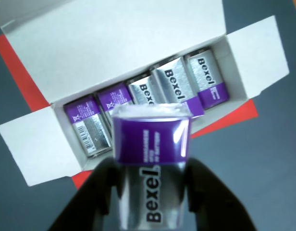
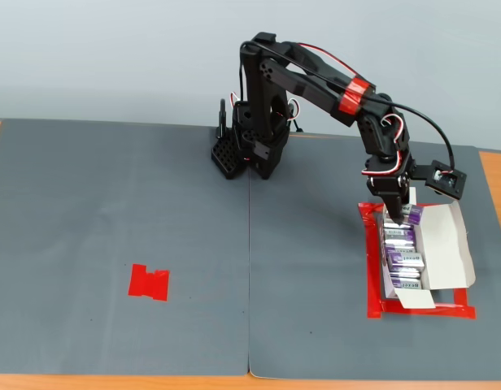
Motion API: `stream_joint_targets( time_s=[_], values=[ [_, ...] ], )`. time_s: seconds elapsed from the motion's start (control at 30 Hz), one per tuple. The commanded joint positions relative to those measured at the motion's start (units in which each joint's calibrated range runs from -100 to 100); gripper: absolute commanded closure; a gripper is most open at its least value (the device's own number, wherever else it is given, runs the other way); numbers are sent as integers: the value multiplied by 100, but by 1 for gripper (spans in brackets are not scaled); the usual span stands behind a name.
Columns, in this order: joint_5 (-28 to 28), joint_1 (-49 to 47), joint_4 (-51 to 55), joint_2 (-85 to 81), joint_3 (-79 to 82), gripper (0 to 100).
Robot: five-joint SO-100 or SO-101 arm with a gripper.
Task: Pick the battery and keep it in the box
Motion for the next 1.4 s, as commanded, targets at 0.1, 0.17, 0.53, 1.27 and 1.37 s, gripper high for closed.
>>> stream_joint_targets(
  time_s=[0.1, 0.17, 0.53, 1.27, 1.37],
  values=[
    [2, -57, -82, 228, -51, 97],
    [2, -80, -91, 321, -51, 97],
    [-8, -102, -707, 898, -51, 97],
    [-45, -102, -1298, 1339, -61, 97],
    [-45, -102, -1350, 1339, -61, 97]
  ],
)
